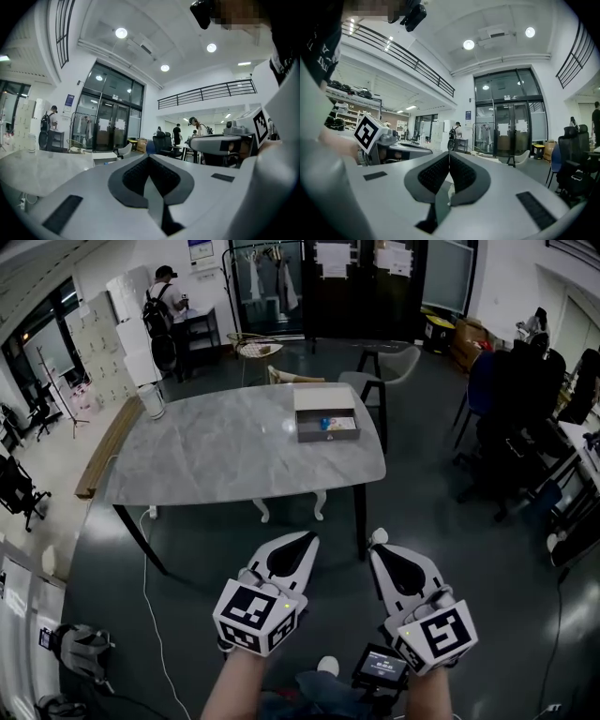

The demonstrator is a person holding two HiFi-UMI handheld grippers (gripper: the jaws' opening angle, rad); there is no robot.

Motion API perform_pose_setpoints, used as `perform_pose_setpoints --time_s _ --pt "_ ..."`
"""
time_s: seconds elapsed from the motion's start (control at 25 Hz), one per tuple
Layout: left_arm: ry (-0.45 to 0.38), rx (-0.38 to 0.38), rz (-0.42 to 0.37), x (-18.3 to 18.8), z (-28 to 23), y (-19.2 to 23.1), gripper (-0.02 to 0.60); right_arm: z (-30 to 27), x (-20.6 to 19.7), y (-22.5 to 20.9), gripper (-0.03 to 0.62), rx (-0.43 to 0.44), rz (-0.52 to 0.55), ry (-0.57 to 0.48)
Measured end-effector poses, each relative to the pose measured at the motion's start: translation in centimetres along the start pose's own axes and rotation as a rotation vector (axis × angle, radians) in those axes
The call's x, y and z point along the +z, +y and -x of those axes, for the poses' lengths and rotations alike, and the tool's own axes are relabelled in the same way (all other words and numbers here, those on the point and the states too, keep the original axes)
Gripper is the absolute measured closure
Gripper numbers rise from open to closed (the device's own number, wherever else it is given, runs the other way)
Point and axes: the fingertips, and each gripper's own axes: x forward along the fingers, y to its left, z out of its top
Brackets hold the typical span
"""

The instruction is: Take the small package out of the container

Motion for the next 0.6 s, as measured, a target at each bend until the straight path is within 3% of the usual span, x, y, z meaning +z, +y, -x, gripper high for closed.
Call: perform_pose_setpoints --time_s 0.24,0.44,0.6 --pt "-0.025 0.024 -0.013 0.9 -2.8 -0.4 0.569 -0.4 0.2 -3.6 0.569 0.012 -0.023 -0.017" --pt "-0.036 0.061 0.007 1.3 -3.2 1.2 0.571 -1.9 0.5 -3.8 0.569 0.039 -0.014 -0.023" --pt "-0.023 0.045 -0.007 1.0 -4.5 2.4 0.571 -3.8 0.0 -4.2 0.569 0.045 -0.016 -0.001"
